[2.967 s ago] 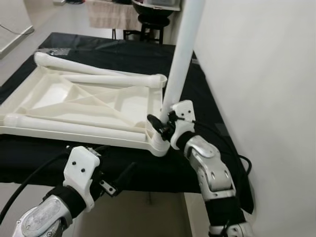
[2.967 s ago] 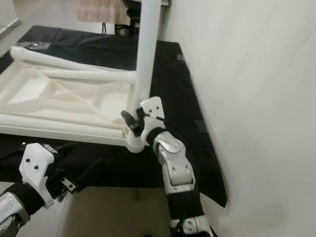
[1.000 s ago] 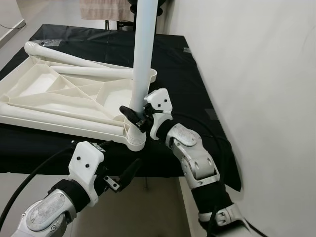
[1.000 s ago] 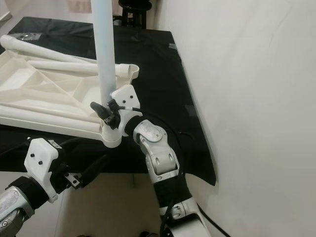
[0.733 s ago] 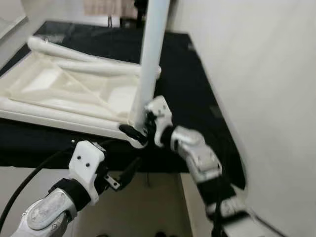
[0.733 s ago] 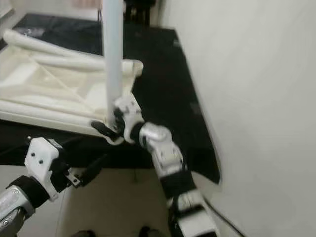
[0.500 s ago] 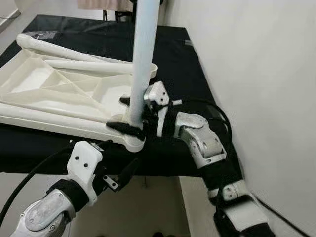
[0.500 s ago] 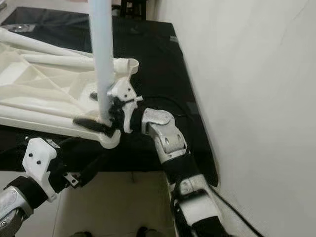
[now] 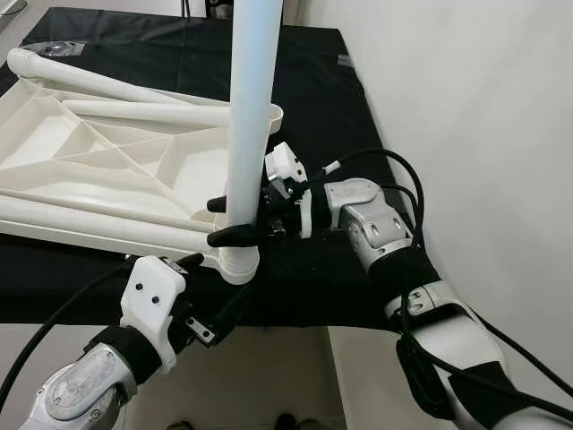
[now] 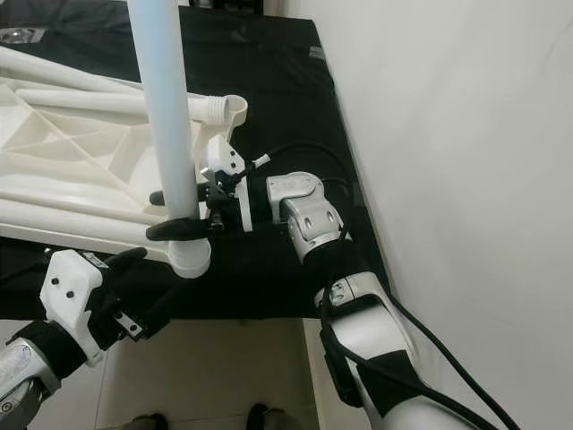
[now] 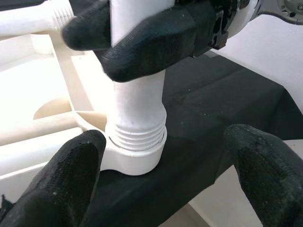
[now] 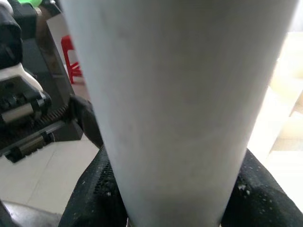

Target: Building children table

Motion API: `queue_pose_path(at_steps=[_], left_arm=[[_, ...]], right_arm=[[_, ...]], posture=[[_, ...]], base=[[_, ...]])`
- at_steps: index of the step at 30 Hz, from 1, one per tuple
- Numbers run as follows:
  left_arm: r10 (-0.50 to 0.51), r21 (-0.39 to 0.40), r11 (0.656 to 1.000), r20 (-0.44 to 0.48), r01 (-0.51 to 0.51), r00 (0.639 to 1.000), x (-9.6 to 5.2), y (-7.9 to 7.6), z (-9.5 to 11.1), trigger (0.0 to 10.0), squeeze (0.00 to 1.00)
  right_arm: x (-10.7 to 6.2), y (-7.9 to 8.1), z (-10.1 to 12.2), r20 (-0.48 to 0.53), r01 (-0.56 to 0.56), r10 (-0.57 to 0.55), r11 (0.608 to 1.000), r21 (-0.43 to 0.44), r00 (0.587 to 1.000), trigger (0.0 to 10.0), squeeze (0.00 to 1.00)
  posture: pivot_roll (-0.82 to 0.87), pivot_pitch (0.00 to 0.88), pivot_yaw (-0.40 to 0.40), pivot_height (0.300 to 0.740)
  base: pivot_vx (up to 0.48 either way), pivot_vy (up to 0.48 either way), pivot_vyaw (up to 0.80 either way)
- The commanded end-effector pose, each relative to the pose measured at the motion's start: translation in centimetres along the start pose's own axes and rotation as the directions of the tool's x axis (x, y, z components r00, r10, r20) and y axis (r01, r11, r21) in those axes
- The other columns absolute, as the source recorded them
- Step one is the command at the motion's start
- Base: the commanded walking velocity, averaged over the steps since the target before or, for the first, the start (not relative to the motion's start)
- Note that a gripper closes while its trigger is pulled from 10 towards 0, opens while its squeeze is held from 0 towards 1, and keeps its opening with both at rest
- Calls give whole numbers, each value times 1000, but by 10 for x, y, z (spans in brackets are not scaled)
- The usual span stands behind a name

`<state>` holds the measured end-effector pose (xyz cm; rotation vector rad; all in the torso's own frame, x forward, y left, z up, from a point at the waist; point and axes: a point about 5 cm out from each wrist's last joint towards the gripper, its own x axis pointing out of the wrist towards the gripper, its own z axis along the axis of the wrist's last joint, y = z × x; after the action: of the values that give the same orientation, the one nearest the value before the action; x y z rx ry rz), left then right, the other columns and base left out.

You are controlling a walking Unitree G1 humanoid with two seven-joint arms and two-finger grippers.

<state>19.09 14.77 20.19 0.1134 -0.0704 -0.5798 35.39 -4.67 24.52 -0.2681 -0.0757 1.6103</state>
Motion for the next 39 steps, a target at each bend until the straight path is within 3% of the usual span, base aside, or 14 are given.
queue_pose_path(at_steps=[1,4,9,11,14,21,22,26,27,30,31,32,35,39], left_arm=[[-11,-10,1000,-5,11,1000,-2,-3,0,10000,0],[-13,-11,1000,-6,13,1000,-2,-3,0,10000,0],[-21,-14,1000,-10,21,1000,-3,-5,0,10000,0],[-15,-6,1000,-18,15,1000,-5,-2,0,10000,0],[1,5,1000,-23,-1,1000,-9,1,0,10000,0],[38,15,999,-31,-38,999,-12,6,-2,10000,0],[46,17,999,-30,-45,999,-12,7,-1,10000,0],[52,18,998,-29,-52,998,-13,8,-1,10000,0],[59,18,998,-28,-59,998,-13,9,-2,10000,0],[59,18,998,-25,-59,998,-12,9,-2,10000,0],[57,17,998,-19,-57,998,-10,9,-2,10000,0],[56,16,998,-17,-55,998,-10,9,-3,10000,0],[55,16,998,-17,-55,998,-9,9,-3,10000,0],[39,10,999,-13,-39,999,-7,6,-3,10000,0]], right_arm=[[-2,2,-5,-11,-26,26,1000,10,1000,0,0],[-4,2,-9,-20,-13,13,1000,16,1000,0,0],[-16,7,-56,-162,383,-363,917,116,918,0,0],[-22,34,-100,-366,768,-690,629,121,624,0,0],[-13,66,-110,-439,824,-710,545,154,551,0,0],[-12,47,-108,-408,798,-704,591,116,581,0,0],[-13,42,-106,-401,807,-716,579,115,571,10000,0],[-14,38,-102,-381,810,-729,575,111,569,10000,0],[-14,29,-85,-301,800,-746,585,130,594,10000,1000],[-13,22,-70,-231,775,-741,616,137,630,10000,1000],[-13,12,-47,-105,705,-698,693,148,708,10000,922],[-13,11,-37,-46,638,-638,757,140,768,10000,0],[-13,12,-31,-15,591,-595,796,131,804,10000,0],[-8,15,-17,38,291,-292,956,45,956,10000,0]], posture=[[184,217,-146,740],[184,217,-146,740],[181,226,-157,740],[197,240,-159,740],[199,239,-155,740],[209,221,-151,740],[208,217,-152,740],[208,217,-152,740],[197,200,-154,740],[194,195,-154,740],[193,191,-155,740],[193,186,-156,740],[193,186,-156,740],[198,187,-160,740]], base=[[0,0,0],[0,0,0],[0,0,0],[0,0,0],[0,0,0],[0,0,0],[0,0,0],[0,0,0],[0,0,0],[0,0,0],[0,0,0],[0,0,0],[0,0,0],[0,0,0]])
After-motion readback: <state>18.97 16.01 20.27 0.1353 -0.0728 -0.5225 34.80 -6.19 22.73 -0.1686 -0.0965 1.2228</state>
